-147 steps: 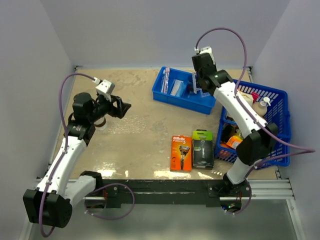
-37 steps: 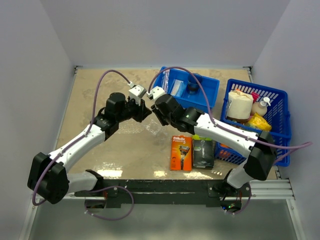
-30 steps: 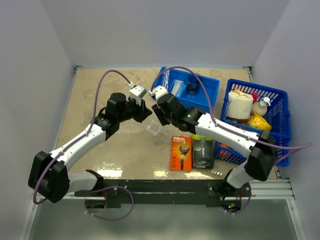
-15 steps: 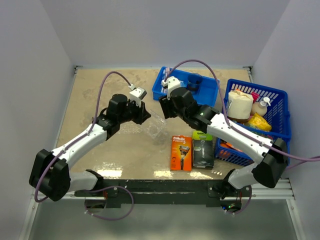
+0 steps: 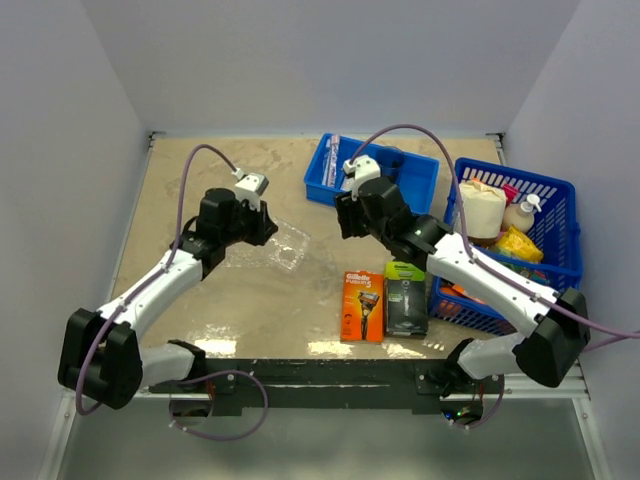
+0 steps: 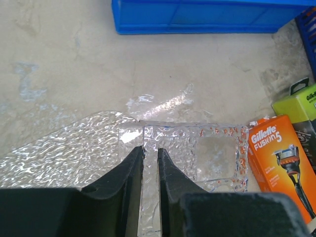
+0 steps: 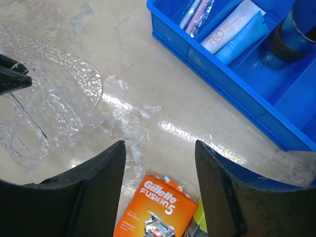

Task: Prepare toiletry sets of a toothbrush and toothpaste on the tray

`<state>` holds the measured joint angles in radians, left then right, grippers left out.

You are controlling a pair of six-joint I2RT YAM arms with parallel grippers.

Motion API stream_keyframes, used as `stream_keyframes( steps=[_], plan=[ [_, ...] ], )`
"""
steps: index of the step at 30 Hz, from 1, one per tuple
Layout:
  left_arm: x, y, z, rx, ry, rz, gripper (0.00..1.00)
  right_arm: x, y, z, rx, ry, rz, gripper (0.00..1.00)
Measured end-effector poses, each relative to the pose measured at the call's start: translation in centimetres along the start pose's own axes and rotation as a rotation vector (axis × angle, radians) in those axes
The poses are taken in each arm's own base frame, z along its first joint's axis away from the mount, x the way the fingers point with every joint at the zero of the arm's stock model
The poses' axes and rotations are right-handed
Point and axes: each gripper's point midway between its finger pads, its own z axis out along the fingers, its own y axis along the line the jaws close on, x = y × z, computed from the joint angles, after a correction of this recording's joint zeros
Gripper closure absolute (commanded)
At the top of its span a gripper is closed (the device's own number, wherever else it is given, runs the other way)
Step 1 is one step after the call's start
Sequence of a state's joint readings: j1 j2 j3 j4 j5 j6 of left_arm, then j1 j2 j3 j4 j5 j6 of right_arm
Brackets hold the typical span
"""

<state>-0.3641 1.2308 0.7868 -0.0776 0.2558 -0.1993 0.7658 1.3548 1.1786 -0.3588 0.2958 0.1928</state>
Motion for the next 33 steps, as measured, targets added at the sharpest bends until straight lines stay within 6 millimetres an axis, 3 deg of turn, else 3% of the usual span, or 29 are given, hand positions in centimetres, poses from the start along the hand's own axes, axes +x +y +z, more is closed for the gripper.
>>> stream_keyframes(
  steps=[8, 14, 24, 33],
  plan=[
    [-1.7, 3.1, -1.7, -0.111, -0.061, -0.029, 1.00, -1.4, -2.2, -1.9, 0.028, -0.069, 0.045, 0.37],
    [-2.3, 4.9, -2.4, -0.195, -0.089, -0.041, 1.00, -0.7, -2.7, -2.5, 0.033, -0.073, 0.055, 0.37],
    [-1.4, 9.5, -4.0, -0.338, -0.097, -0.126, 1.00, 0.0, -3.1, -3.3, 0.032, -0.095, 0.071, 0.36],
    [0.2, 11.2, -3.9, -0.380, -0.047, -0.170, 1.00, -0.1, -3.4, -3.6, 0.035, -0.116, 0.086, 0.36]
  ],
)
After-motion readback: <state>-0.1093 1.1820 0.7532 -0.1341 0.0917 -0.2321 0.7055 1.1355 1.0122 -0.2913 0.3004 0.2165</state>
